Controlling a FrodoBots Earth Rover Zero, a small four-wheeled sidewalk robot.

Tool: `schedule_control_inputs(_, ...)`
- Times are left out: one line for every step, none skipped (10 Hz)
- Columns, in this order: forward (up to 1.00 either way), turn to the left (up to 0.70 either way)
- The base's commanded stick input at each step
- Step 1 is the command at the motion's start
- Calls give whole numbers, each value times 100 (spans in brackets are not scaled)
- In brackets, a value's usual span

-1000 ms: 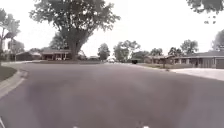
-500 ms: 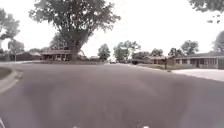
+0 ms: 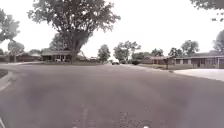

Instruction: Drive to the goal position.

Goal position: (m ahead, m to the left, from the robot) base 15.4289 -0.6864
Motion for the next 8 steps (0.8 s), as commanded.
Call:
schedule_control_inputs(70,0)
schedule_control_inputs(70,0)
schedule_control_inputs(70,0)
schedule_control_inputs(70,0)
schedule_control_inputs(70,0)
schedule_control_inputs(70,0)
schedule_control_inputs(70,0)
schedule_control_inputs(70,0)
